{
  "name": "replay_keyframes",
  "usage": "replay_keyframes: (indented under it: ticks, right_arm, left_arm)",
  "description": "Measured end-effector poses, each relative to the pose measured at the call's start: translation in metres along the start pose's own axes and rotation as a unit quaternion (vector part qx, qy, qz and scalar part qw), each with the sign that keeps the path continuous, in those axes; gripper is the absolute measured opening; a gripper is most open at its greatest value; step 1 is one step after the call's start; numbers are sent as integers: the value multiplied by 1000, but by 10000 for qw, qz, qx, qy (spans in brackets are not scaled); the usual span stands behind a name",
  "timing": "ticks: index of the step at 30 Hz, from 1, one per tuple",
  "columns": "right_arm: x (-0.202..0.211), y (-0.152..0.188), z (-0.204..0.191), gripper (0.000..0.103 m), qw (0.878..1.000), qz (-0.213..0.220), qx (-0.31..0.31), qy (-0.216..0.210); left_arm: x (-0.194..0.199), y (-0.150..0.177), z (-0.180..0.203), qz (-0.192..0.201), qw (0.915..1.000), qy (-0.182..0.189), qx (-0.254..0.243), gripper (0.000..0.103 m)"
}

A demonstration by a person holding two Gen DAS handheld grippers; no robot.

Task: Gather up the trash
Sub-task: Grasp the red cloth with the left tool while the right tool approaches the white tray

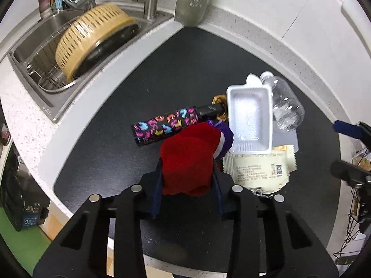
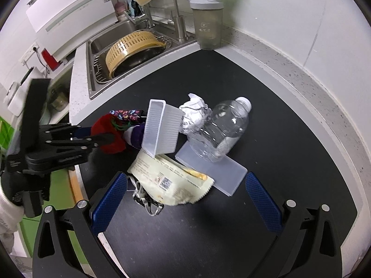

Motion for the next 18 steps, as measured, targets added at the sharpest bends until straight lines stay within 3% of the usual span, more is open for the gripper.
replay_keyframes:
  ticks: [13, 14, 15, 18]
  right_arm:
    - [-44, -35, -27, 97, 9988, 60, 380, -294]
    - [-50, -38, -29, 93, 9986, 49, 414, -332]
    - [-53, -39, -30, 81, 9985, 19, 415, -351]
    - [-68, -43, -29, 62, 9988, -128, 353, -328]
  left_arm:
    - [46, 2, -19, 359, 9992, 23, 184, 35]
    - [47, 3, -20, 371, 9991, 30, 209, 35]
    - [48, 4, -21, 378, 9990, 36, 224, 35]
    - [52, 7, -25, 404, 9988, 41, 274, 35]
Point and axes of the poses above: each gripper's, at about its wrist camera, not at the fingertips, and x roughly against the way its jaws point, z to its right, y to its underside, the point moved 1 cm from there along -x, roughly the way its jaws point, and after that the axes turned 8 degrees about -y, right-handed, at the moved point
